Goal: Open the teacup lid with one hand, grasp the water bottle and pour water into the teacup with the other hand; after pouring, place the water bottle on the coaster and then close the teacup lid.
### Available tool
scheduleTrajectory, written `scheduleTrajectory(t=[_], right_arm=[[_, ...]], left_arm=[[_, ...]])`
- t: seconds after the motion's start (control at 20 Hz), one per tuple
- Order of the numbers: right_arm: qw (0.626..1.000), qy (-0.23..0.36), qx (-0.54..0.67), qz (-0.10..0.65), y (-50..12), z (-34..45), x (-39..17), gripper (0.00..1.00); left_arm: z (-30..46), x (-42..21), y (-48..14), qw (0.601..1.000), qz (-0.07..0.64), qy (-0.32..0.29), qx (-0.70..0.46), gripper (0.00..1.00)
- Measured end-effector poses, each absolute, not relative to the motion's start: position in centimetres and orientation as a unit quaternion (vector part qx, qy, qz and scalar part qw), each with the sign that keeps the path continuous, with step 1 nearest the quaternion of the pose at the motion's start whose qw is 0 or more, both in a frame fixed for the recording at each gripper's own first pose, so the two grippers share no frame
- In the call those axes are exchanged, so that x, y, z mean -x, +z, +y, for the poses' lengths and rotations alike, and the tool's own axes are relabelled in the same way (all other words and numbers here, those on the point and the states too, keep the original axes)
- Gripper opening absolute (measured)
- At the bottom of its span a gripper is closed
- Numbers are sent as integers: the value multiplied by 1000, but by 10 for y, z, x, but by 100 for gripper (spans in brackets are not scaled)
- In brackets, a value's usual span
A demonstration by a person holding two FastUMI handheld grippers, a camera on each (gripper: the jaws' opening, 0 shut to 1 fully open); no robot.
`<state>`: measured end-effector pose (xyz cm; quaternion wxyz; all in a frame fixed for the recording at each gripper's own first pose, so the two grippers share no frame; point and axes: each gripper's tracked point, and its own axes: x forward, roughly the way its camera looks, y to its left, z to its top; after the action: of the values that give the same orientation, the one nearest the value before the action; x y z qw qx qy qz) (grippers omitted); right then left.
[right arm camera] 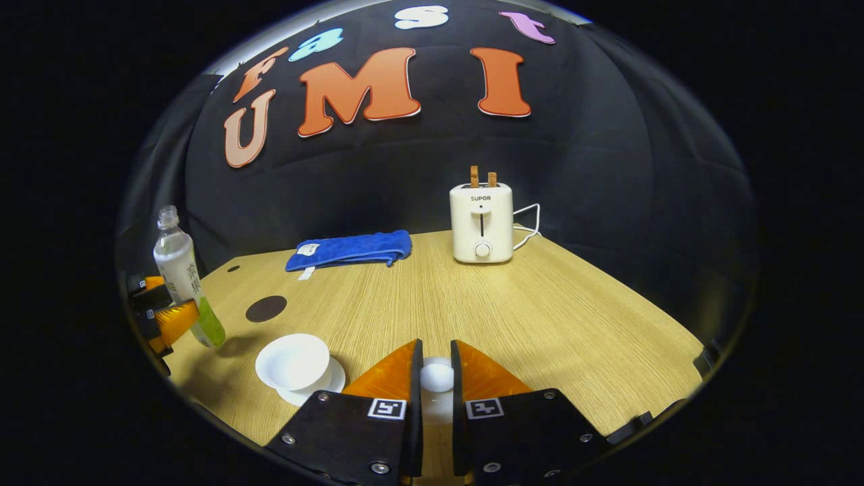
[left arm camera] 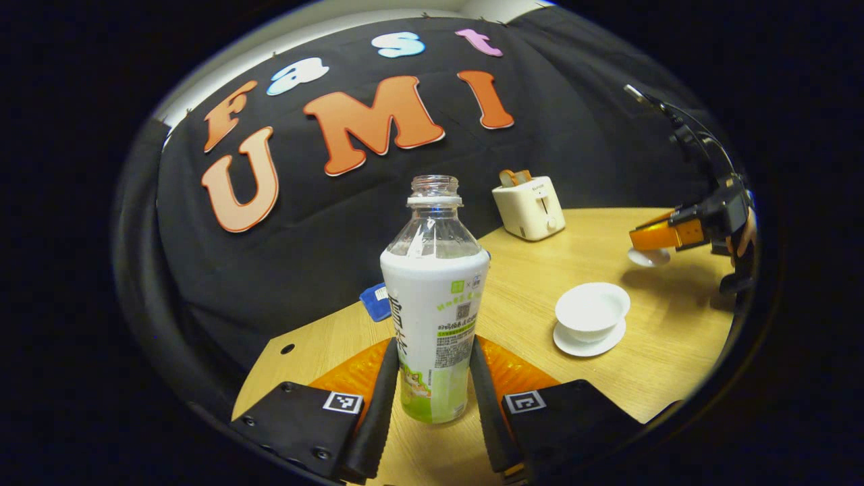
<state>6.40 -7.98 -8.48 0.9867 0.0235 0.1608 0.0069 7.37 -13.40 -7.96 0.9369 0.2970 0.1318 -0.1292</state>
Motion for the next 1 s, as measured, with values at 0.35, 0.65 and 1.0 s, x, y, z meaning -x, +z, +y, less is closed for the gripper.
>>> scheduleTrajectory(t=[0.35,0.65,1.0], right_arm=[[988,7,-39,149,-76,-86,-59,18],[988,2,-51,144,-73,-96,-57,17],[988,-3,-59,141,-72,-102,-56,17]], left_arm=[[-130,-77,-96,857,150,-141,-472,60],[-135,-93,-105,776,147,-149,-595,60],[-155,-98,-101,701,134,-179,-677,62]])
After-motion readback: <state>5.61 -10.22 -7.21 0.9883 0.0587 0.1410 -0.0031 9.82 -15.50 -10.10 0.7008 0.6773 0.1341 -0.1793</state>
